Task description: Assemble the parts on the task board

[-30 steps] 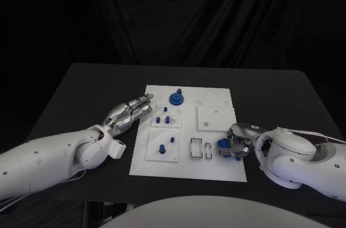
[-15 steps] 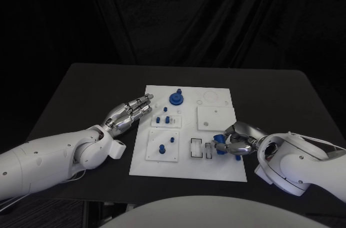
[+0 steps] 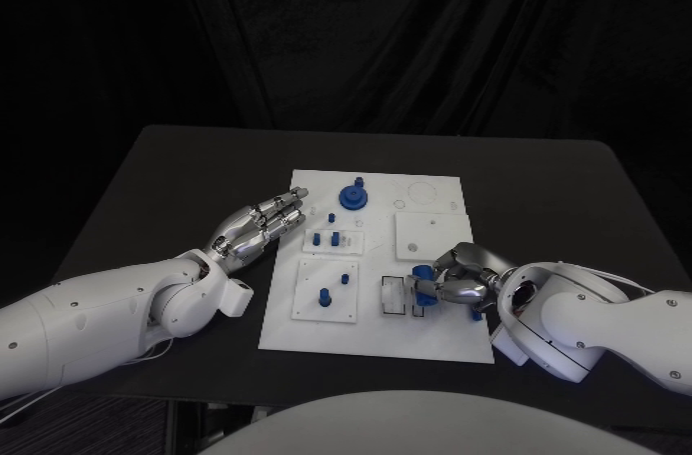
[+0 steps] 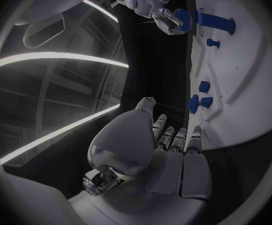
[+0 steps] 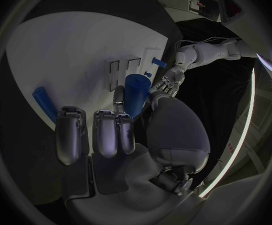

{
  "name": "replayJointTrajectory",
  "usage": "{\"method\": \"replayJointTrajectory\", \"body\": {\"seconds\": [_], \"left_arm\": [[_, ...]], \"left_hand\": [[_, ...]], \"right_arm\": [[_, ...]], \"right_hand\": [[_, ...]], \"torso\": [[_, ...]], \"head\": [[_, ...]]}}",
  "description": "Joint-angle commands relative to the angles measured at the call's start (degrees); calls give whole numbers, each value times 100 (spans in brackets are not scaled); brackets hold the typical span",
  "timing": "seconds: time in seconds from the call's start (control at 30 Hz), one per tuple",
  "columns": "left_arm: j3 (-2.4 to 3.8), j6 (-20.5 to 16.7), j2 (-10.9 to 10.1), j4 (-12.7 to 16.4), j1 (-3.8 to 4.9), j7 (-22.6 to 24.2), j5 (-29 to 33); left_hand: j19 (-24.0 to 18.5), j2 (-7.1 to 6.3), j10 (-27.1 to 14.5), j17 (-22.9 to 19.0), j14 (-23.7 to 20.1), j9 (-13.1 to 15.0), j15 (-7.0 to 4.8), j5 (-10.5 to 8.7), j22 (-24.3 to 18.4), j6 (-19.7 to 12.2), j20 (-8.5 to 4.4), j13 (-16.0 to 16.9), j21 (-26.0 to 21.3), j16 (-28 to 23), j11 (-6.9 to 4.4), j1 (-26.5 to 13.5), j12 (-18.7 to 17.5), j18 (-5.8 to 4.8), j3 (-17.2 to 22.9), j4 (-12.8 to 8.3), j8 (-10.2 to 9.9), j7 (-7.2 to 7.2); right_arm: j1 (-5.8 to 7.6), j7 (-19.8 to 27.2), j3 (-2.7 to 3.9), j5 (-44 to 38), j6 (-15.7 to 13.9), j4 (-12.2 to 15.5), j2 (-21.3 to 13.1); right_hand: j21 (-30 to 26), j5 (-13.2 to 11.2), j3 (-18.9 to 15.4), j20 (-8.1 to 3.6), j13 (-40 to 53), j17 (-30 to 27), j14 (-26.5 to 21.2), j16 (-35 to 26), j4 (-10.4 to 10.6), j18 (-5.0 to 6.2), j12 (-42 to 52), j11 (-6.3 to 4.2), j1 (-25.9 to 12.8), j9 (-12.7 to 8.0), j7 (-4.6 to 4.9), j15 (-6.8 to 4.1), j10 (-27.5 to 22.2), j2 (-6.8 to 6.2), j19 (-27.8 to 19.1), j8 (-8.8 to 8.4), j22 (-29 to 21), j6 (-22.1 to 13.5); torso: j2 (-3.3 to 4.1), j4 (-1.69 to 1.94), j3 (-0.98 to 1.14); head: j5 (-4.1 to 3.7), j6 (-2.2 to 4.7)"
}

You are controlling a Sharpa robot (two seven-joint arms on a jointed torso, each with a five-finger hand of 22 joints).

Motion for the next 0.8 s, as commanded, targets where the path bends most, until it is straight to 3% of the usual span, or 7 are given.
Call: {"method": "replayJointTrajectory", "body": {"seconds": [0.03, 0.2, 0.5, 0.8], "left_arm": [[5, 42, 26, -5, -9, 220, 2], [5, 41, 43, -16, -19, 210, 2], [5, 22, 17, -15, -60, 207, 2], [5, 36, 17, -15, -87, 201, 2]], "left_hand": [[0, 29, 2, -6, -2, 8, 11, 37, 1, 1, 51, 7, -5, -21, 21, -6, 3, -8, -11, -35, 29, 34], [0, 57, 0, -6, -2, 8, 8, 57, -1, 7, 48, 6, -5, -21, 20, 7, 2, -4, 15, -53, 31, 41], [-1, 61, -3, -6, -2, 7, 6, 57, -2, 4, 47, 5, -6, -21, 21, 9, 1, -3, 19, -56, 31, 41], [-1, 62, 0, -6, -2, 6, 5, 55, -2, -1, 46, 6, -6, -21, 23, 9, 2, -3, 21, -57, 29, 40]], "right_arm": [[6, -288, 0, 132, 306, -32, 44], [6, -423, 0, 42, 513, -86, 124], [-5, -370, 0, -199, 476, -197, 263], [-28, -120, 0, -257, 141, -216, 328]], "right_hand": [[-38, -295, 316, -3, 1509, 238, 388, -29, -297, -17, 15, 21, 30, 7, -16, 10, 606, 135, 396, -40, 1290, -57], [-50, -733, 215, 20, 1509, 213, 386, -33, -220, -15, 15, 53, -67, -17, 19, 36, 606, 156, 393, -97, 1287, -96], [-96, -1435, 18, 57, 1509, 181, 383, -28, -198, -5, 15, 90, -286, -64, 58, 71, 606, 268, 381, -164, 1274, -101], [-86, -1611, -32, 63, 1509, 188, 384, -18, -190, -7, 15, 94, -336, -70, 61, 75, 606, 330, 385, -164, 1278, -89]], "torso": [[3, 1, 5], [-1, -16, 9], [2, -7, 4], [-12, -11, 5]], "head": [[2, -1], [27, -1], [29, -1], [74, -1]]}}
